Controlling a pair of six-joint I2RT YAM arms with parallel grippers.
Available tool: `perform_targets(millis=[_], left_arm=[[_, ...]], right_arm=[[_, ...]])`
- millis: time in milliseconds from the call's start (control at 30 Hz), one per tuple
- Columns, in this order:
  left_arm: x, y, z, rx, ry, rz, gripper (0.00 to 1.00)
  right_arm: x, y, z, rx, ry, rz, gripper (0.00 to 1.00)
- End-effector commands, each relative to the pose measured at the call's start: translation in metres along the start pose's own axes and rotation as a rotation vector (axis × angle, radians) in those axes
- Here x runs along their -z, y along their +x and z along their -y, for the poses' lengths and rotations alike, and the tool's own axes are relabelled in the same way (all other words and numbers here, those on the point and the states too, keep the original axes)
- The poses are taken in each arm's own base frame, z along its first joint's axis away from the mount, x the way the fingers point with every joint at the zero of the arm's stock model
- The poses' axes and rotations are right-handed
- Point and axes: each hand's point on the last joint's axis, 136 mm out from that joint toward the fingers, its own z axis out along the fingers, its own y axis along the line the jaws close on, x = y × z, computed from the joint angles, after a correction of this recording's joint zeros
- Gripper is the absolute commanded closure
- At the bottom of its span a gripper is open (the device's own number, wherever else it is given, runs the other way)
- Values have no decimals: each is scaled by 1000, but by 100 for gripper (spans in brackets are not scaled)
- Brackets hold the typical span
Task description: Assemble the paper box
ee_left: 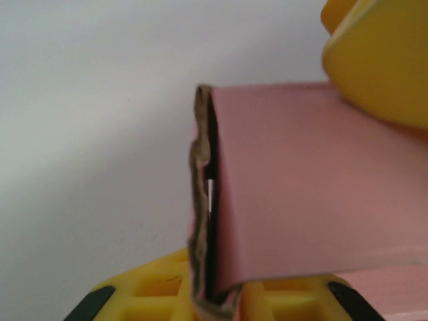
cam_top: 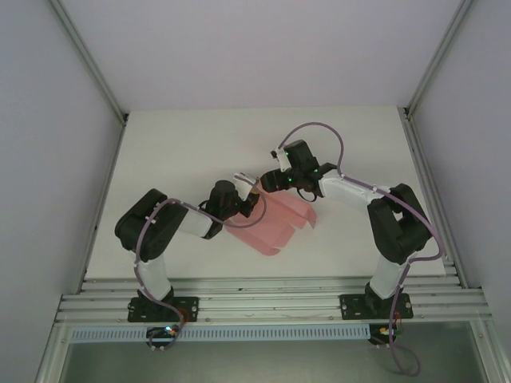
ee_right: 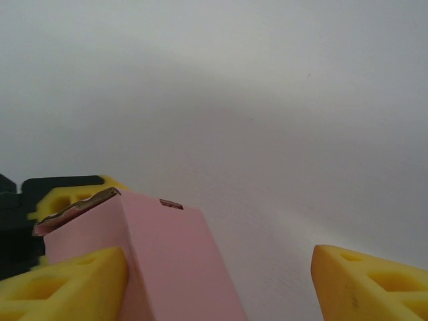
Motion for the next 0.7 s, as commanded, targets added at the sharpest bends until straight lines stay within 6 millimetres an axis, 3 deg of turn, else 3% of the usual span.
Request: perform_targets(millis=[0, 667], left_arm=[[-5, 4, 3, -10, 8, -24, 80], [0, -26, -15, -8, -84, 54, 75]], right_arm=[[-16, 63, 15, -39, 48, -176, 27], [-15, 70, 23, -36, 79, -200, 28]])
